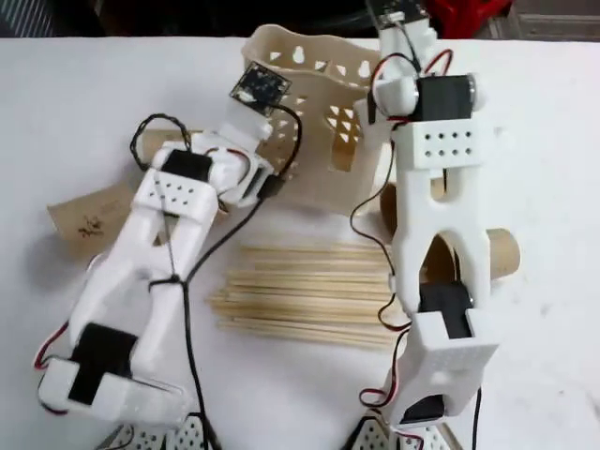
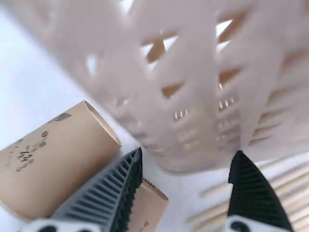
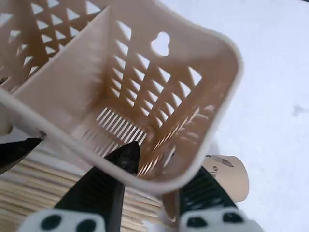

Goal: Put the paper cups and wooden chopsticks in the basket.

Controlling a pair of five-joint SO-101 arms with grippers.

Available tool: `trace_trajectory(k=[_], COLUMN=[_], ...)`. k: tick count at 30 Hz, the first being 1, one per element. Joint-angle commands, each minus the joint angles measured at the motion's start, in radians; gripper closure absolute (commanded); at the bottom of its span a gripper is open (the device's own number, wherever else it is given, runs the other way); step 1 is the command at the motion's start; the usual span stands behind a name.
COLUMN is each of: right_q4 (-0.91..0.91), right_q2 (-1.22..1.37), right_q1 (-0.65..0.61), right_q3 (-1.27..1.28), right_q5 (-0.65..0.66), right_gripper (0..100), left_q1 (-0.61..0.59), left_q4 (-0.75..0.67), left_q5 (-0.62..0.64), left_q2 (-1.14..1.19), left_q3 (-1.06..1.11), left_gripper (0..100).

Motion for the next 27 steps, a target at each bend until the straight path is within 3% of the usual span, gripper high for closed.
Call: trace_trajectory(k=[1, 8, 17, 22, 27], right_q4=[0.025, -0.154, -0.808, -0.851, -0.842], right_q2=[-0.117, -0.263, -0.639, -0.676, -0.679], right_q1=[-0.11, -0.088, -0.082, -0.081, -0.081], right_q3=[0.057, 0.411, 1.209, 1.3, 1.295], right_q5=[0.02, 0.028, 0.068, 0.133, 0.161], right_gripper=[98.4, 98.4, 98.4, 97.4, 83.8], left_q1=[-0.012, -0.012, -0.01, -0.008, -0.012], left_q4=[-0.08, -0.091, -0.084, -0.035, 0.057], left_q5=[0.014, 0.012, 0.012, 0.012, 0.014], left_q2=[0.048, 0.061, 0.067, 0.059, 0.031], left_q3=[-0.018, -0.02, -0.009, -0.014, -0.057], left_gripper=[72, 72, 72, 72, 72])
